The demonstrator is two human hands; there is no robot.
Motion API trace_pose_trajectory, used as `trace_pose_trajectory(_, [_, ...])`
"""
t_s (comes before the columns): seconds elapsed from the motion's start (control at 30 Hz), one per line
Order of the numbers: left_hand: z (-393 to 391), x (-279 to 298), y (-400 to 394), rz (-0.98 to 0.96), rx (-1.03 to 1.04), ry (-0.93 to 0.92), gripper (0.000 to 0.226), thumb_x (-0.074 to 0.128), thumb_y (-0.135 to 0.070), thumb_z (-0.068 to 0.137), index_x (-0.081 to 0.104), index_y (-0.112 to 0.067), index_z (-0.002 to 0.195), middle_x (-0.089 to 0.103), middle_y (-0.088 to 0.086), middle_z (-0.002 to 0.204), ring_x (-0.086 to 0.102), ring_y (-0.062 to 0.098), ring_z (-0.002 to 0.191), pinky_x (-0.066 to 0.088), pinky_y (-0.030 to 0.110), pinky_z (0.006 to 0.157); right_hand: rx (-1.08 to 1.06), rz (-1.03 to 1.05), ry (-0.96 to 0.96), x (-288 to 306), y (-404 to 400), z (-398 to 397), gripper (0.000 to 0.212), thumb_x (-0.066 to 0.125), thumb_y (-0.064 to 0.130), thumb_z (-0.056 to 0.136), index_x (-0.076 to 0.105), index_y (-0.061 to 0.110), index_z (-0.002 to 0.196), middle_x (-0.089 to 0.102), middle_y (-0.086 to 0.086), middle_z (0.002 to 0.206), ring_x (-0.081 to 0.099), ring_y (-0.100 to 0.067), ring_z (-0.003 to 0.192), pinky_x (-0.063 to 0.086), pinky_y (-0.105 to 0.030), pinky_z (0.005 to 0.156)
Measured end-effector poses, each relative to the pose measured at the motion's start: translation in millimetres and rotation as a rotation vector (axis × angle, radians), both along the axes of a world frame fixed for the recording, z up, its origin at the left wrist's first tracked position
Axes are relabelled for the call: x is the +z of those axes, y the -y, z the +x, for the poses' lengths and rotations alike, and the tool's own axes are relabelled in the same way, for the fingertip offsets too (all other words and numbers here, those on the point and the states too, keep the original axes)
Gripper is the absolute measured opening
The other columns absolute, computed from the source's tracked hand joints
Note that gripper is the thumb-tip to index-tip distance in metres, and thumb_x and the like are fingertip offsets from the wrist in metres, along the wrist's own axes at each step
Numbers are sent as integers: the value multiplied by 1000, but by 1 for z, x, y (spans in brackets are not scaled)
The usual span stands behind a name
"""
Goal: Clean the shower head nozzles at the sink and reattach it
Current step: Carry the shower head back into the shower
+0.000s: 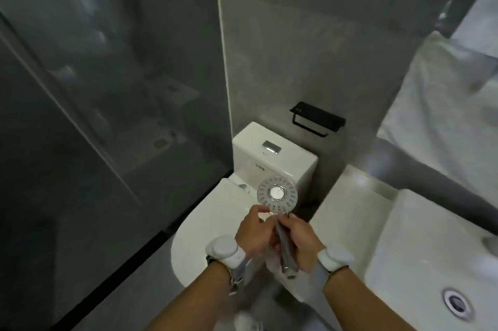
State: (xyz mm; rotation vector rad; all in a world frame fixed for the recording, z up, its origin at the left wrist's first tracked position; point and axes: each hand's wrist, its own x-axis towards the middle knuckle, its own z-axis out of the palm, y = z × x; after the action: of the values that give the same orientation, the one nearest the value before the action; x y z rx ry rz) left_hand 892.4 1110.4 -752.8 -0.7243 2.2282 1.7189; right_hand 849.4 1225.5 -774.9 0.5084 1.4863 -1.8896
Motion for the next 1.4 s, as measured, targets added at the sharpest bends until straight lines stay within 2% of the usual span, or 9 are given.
trace_pose_trajectory(0.33, [-14, -4, 213, 201, 639, -33, 32, 54, -36, 96, 40, -17, 119, 62, 4, 86, 55, 19, 65, 46, 28, 54, 552, -70, 56, 18, 219, -39, 11, 43, 18, 101, 48, 7, 102, 52, -11, 65, 44, -20, 45, 32, -22, 40])
trace_pose_trajectory(0.43, [1, -8, 282, 288, 661, -12, 39, 50, -47, 97, 60, -10, 102, 59, 8, 72, 58, 25, 63, 51, 32, 65, 693, -73, 73, 24, 300, -35, 15, 43, 15, 100, 50, 4, 93, 51, -12, 63, 44, -20, 43, 32, -22, 38])
trace_pose_trajectory(0.57, [22, -14, 356, 382, 820, -79, 41, 50, -42, 99, 56, -8, 76, 41, 12, 48, 47, 25, 38, 43, 27, 45, 876, -70, 42, 29, 393, -15, 18, 44, 7, 96, 50, 3, 80, 50, -13, 62, 45, -22, 42, 35, -22, 38])
trace_pose_trajectory(0.73, [41, -18, 452, 371, 1013, -113, 33, 53, -35, 100, 60, -4, 105, 48, 8, 46, 37, 20, 32, 35, 20, 36, 1000, -40, 16, 31, 493, 2, 8, 50, 11, 95, 53, 5, 92, 55, -13, 63, 49, -24, 45, 39, -24, 39])
trace_pose_trajectory(0.87, [50, -28, 554, 336, 1129, -137, 30, 54, -31, 100, 61, -8, 117, 70, 21, 98, 56, 26, 62, 40, 24, 47, 1024, 4, 8, 15, 591, 16, 18, 48, 16, 99, 50, 7, 114, 55, -12, 60, 50, -23, 39, 41, -23, 36])
trace_pose_trajectory(0.93, [56, -33, 615, 386, 1103, -138, 32, 50, -33, 101, 60, -5, 113, 71, 20, 92, 55, 23, 46, 37, 21, 39, 993, 6, -18, 7, 654, 24, 21, 46, 16, 99, 48, 6, 118, 55, -10, 57, 49, -22, 36, 40, -22, 34])
trace_pose_trajectory(1.07, [53, -25, 697, 449, 1004, -137, 42, 54, -28, 100, 55, 9, 119, 61, 4, 53, 40, 20, 38, 32, 29, 45, 843, 49, -126, 15, 738, 25, 23, 46, 13, 98, 60, -1, 87, 58, -17, 61, 47, -23, 32, 36, -21, 31])
trace_pose_trajectory(1.23, [27, -1, 801, 580, 995, -224, 29, 54, -13, 99, 49, -3, 126, 70, 16, 101, 65, 30, 83, 50, 41, 80, 586, 62, -142, 27, 837, 9, 12, 56, 7, 91, 64, -3, 92, 65, -33, 87, 62, -32, 63, 51, -34, 52])
trace_pose_trajectory(1.4, [-28, 10, 891, 638, 965, -284, 31, 47, -5, 100, 46, -6, 131, 69, 6, 101, 63, 23, 76, 49, 36, 75, 449, 69, -122, 41, 904, -39, 17, 58, 14, 90, 69, 3, 97, 69, -16, 82, 64, -24, 63, 51, -29, 49])
